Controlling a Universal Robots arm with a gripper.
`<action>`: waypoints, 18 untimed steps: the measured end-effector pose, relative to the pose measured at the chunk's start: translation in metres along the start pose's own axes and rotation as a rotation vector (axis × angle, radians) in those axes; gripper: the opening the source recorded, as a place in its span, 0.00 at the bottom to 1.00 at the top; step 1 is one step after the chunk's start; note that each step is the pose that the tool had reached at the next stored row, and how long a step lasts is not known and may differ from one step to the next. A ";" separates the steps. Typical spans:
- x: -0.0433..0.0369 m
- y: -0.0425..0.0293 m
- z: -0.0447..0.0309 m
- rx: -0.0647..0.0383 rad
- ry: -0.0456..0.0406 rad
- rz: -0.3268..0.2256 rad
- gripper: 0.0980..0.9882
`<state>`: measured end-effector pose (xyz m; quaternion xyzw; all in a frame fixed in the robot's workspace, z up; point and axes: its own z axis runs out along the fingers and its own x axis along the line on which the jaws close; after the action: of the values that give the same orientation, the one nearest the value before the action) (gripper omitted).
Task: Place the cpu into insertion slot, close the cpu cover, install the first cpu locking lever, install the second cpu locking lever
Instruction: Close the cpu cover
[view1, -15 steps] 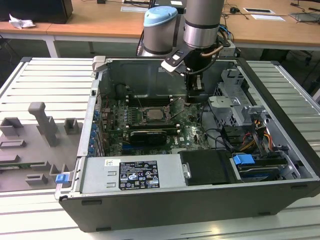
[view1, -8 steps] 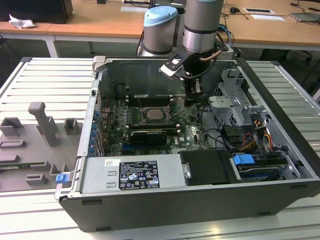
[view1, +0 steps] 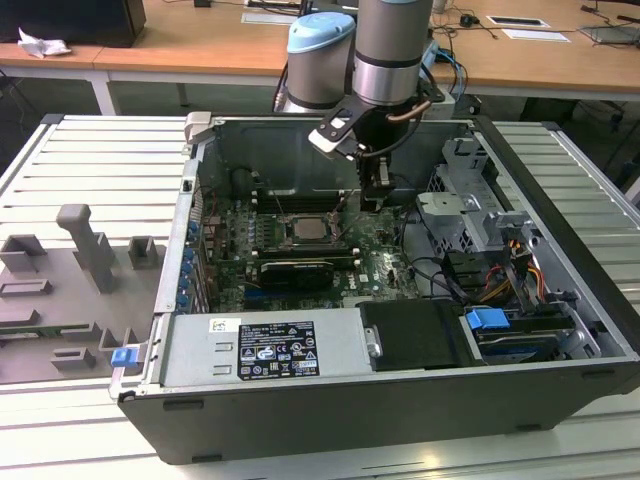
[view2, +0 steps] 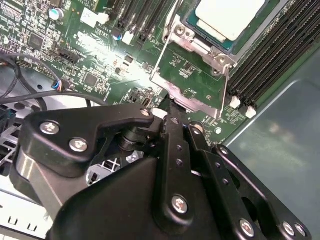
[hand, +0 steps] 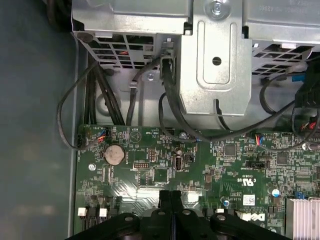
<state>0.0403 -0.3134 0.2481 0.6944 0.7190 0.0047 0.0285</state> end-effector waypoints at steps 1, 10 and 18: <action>0.0000 -0.0003 0.0000 0.000 -0.0001 0.000 0.01; 0.0001 -0.0020 -0.0001 0.000 0.0000 0.000 0.01; 0.0001 -0.0040 -0.0002 0.000 0.0000 0.000 0.01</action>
<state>0.0363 -0.3134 0.2481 0.6944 0.7190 0.0047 0.0285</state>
